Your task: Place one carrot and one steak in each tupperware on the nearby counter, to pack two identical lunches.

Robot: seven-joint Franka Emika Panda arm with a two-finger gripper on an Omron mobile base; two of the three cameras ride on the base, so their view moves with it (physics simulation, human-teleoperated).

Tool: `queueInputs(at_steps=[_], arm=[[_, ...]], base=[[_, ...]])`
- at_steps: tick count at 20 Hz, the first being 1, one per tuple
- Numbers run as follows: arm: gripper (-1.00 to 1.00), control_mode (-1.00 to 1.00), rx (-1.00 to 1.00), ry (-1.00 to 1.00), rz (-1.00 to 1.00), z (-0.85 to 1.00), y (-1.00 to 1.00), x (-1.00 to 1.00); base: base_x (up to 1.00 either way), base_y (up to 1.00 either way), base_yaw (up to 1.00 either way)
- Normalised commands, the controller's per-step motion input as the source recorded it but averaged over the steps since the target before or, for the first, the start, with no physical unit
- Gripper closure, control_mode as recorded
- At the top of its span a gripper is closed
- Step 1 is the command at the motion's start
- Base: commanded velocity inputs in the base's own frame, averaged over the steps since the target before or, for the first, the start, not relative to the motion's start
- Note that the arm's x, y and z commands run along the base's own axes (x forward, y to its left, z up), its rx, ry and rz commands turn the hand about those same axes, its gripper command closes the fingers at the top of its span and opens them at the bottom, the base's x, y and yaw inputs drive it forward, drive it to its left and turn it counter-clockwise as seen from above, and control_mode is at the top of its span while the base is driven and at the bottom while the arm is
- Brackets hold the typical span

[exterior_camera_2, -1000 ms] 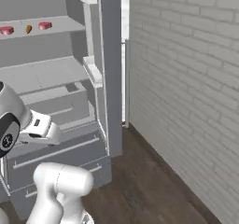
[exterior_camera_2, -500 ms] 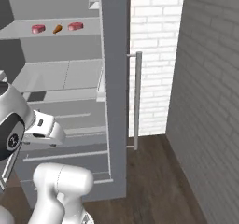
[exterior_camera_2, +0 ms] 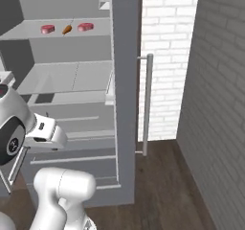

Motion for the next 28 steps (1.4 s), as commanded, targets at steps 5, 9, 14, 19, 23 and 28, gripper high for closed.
queueInputs(at_steps=[5,9,14,19,23,28], arm=[[-1.0,1.0,0.0,0.0,0.0,0.0,0.0,0.0],[-1.0,1.0,0.0,0.0,0.0,0.0,0.0,0.0],[-1.0,1.0,0.0,0.0,0.0,0.0,0.0,0.0],[-1.0,1.0,0.0,0.0,0.0,0.0,0.0,0.0],[-1.0,1.0,0.0,0.0,0.0,0.0,0.0,0.0],[-1.0,1.0,0.0,0.0,0.0,0.0,0.0,0.0]], base=[[0.33,0.46,0.09],[0.47,0.1,0.14],[0.57,-0.04,0.19],[0.65,0.0,0.25],[0.57,-0.12,0.34],[0.41,-0.19,0.31]])
